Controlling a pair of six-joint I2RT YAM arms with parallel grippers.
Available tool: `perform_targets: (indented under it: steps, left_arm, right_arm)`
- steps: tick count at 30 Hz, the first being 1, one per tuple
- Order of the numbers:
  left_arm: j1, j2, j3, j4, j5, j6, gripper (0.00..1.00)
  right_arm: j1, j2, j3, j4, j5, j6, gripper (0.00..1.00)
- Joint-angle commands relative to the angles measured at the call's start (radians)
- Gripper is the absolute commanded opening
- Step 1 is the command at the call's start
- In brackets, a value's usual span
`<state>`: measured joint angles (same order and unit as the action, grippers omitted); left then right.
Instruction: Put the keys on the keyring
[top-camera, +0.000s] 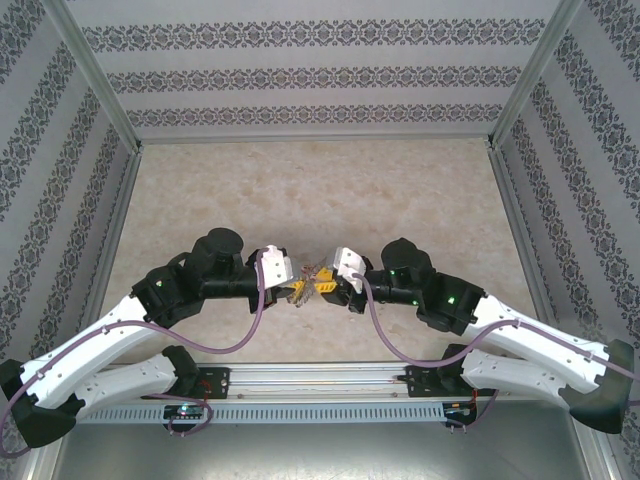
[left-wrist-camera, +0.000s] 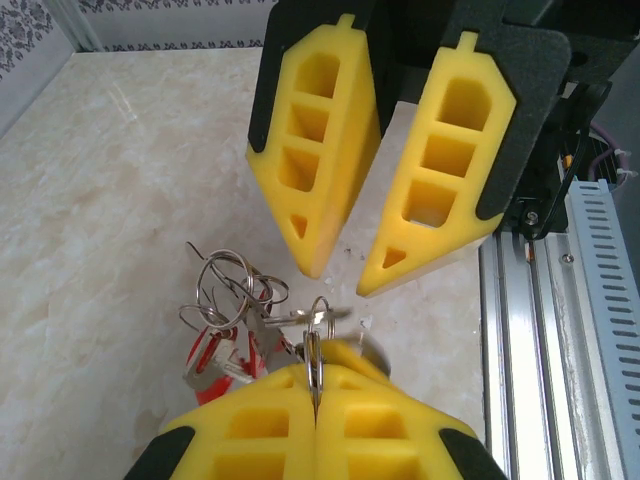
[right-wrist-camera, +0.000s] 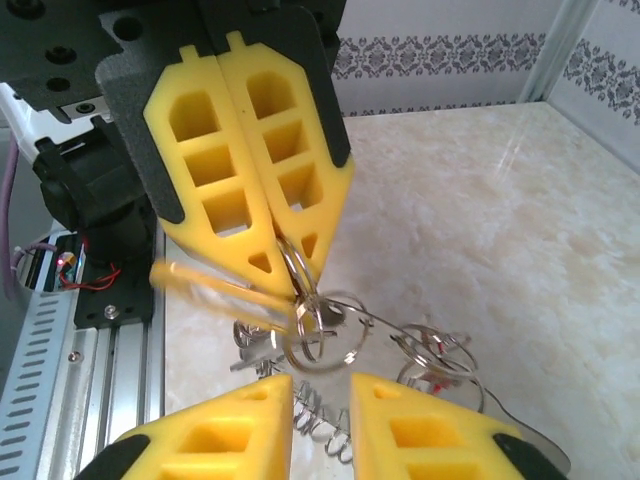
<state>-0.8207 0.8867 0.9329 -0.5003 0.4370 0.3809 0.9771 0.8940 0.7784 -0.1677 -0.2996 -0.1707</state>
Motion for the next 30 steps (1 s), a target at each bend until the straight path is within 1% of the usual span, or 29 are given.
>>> perform_targets:
  steps: [1, 5, 8, 12, 15, 17, 20, 24, 27, 30]
  left_arm:
    - [0.012, -0.019, 0.018, 0.060, 0.017, -0.010, 0.00]
    - [0.014, -0.016, 0.020, 0.062, 0.020, -0.011, 0.00]
    - [0.015, -0.018, 0.022, 0.065, 0.021, -0.013, 0.00]
    - [0.017, -0.017, 0.020, 0.075, 0.023, -0.017, 0.00]
    - [0.018, -0.018, 0.019, 0.082, 0.019, -0.019, 0.00]
    - [0.019, -0.019, 0.018, 0.088, 0.014, -0.019, 0.00]
    - [0.020, -0.021, 0.016, 0.096, 0.013, -0.020, 0.00]
    - [0.021, -0.023, 0.009, 0.102, 0.014, -0.024, 0.00]
    - [0.022, -0.026, 0.005, 0.103, 0.014, -0.025, 0.00]
    - [0.022, -0.031, 0.005, 0.100, 0.013, -0.026, 0.00]
  right_arm:
    - [-0.012, -0.028, -0.011, -0.024, 0.041, -0.010, 0.24]
    - [-0.012, -0.048, -0.016, -0.015, 0.017, -0.010, 0.24]
    - [-0.012, -0.050, -0.022, -0.003, -0.052, -0.005, 0.24]
    - [-0.011, -0.032, -0.056, 0.079, -0.154, 0.060, 0.23]
    - [-0.006, 0.008, -0.064, 0.122, -0.193, 0.110, 0.20]
    - [-0.001, 0.033, -0.061, 0.132, -0.192, 0.128, 0.21]
    - [0.005, 0.050, -0.065, 0.156, -0.175, 0.145, 0.29]
    - [0.010, 0.072, -0.058, 0.186, -0.133, 0.154, 0.35]
    - [0.010, 0.086, -0.046, 0.197, -0.123, 0.143, 0.36]
    - [0.010, 0.100, -0.033, 0.204, -0.110, 0.137, 0.35]
